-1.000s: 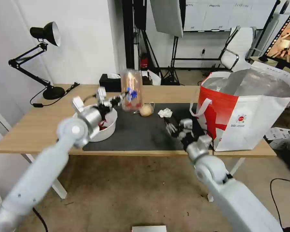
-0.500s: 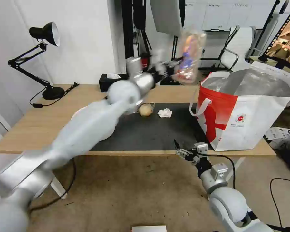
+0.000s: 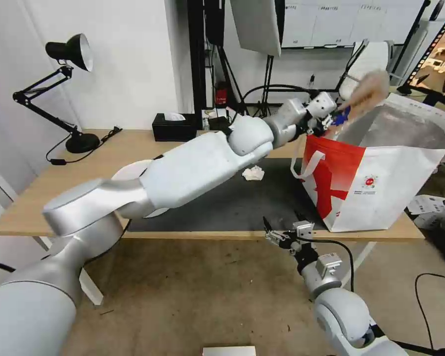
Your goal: Pick up the trash from the table and place it into the takeout bag.
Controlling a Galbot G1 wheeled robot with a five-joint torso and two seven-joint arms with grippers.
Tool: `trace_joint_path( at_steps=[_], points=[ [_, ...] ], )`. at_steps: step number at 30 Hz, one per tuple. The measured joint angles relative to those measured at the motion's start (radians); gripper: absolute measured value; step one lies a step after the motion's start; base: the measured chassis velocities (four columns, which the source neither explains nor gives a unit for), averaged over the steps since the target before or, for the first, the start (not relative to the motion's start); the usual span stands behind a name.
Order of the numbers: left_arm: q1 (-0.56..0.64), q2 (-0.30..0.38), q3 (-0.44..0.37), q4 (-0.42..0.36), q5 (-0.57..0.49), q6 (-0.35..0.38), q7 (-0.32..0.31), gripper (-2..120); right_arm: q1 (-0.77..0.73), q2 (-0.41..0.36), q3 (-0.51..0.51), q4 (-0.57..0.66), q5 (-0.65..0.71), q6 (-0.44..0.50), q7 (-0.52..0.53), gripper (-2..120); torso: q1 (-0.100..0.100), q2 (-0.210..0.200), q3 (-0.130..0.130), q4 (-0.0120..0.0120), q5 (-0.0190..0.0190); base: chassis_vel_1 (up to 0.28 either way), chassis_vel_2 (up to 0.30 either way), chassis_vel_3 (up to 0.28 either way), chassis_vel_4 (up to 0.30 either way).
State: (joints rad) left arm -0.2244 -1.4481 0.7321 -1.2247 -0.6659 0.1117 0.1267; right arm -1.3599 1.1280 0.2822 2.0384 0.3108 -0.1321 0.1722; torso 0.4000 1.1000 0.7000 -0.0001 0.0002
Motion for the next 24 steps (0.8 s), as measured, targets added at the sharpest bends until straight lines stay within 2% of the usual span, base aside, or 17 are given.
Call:
trace_joint_path(
  at_steps=[3,8,9,12,13,16,17,19,20,22,23,24],
  points=[
    [-0.002,-0.001,0.007,-0.008,-0.030,0.005,-0.004,2,0.000,-0.006,0.001,-0.001,0.001,0.003,-0.001,100,0.000,0.000,0.000,0.0002,-0.0001,0.000,0.000,0.000,0.000],
    [-0.003,0.015,0.017,-0.045,-0.093,0.013,-0.028,21,0.000,-0.011,0.004,0.000,0.004,0.004,-0.002,100,0.000,0.000,0.000,0.0001,-0.0001,0.000,0.000,0.000,0.000],
    [-0.003,0.015,0.017,-0.045,-0.093,0.013,-0.028,21,0.000,-0.011,0.004,0.000,0.004,0.004,-0.002,100,0.000,0.000,0.000,0.0001,-0.0001,0.000,0.000,0.000,0.000],
    [-0.004,0.050,0.017,-0.083,-0.123,0.014,-0.034,36,-0.016,-0.003,0.016,0.016,0.005,0.005,-0.002,100,0.000,0.000,0.000,0.0002,-0.0003,0.000,0.000,0.000,0.000],
    [-0.004,0.050,0.017,-0.083,-0.123,0.014,-0.034,36,-0.016,-0.003,0.016,0.016,0.005,0.005,-0.002,100,0.000,0.000,0.000,0.0002,-0.0003,0.000,0.000,0.000,0.000],
    [0.006,0.113,0.000,-0.146,-0.143,0.015,-0.050,52,-0.021,0.003,0.019,0.026,0.005,0.005,-0.002,100,0.000,0.000,0.000,-0.0001,-0.0002,0.000,0.000,0.000,0.000],
    [0.006,0.113,0.000,-0.146,-0.143,0.015,-0.050,52,-0.021,0.003,0.019,0.026,0.005,0.005,-0.002,100,0.000,0.000,0.000,-0.0001,-0.0002,0.000,0.000,0.000,0.000],
    [0.033,0.180,-0.021,-0.219,-0.168,0.015,-0.091,62,-0.016,0.003,0.018,0.031,0.006,0.005,-0.002,100,0.000,0.000,0.000,0.0002,-0.0004,0.000,0.000,0.000,0.000],
    [0.033,0.180,-0.021,-0.219,-0.168,0.015,-0.091,62,-0.016,0.003,0.018,0.031,0.006,0.005,-0.002,100,0.000,0.000,0.000,0.0002,-0.0004,0.000,0.000,0.000,0.000],
    [0.070,0.254,-0.035,-0.285,-0.173,0.004,-0.122,72,-0.012,0.000,0.017,0.033,0.006,0.005,-0.002,100,0.000,0.000,0.000,0.0002,-0.0005,0.000,0.000,0.000,0.000],
    [0.070,0.254,-0.035,-0.285,-0.173,0.004,-0.122,72,-0.012,0.000,0.017,0.033,0.006,0.005,-0.002,100,0.000,0.000,0.000,0.0002,-0.0005,0.000,0.000,0.000,0.000],
    [0.097,0.291,-0.042,-0.317,-0.172,-0.009,-0.136,77,-0.011,-0.002,0.017,0.033,0.006,0.005,-0.002,100,0.000,0.000,0.000,0.0003,-0.0006,0.000,0.000,0.000,0.000]
  ],
)
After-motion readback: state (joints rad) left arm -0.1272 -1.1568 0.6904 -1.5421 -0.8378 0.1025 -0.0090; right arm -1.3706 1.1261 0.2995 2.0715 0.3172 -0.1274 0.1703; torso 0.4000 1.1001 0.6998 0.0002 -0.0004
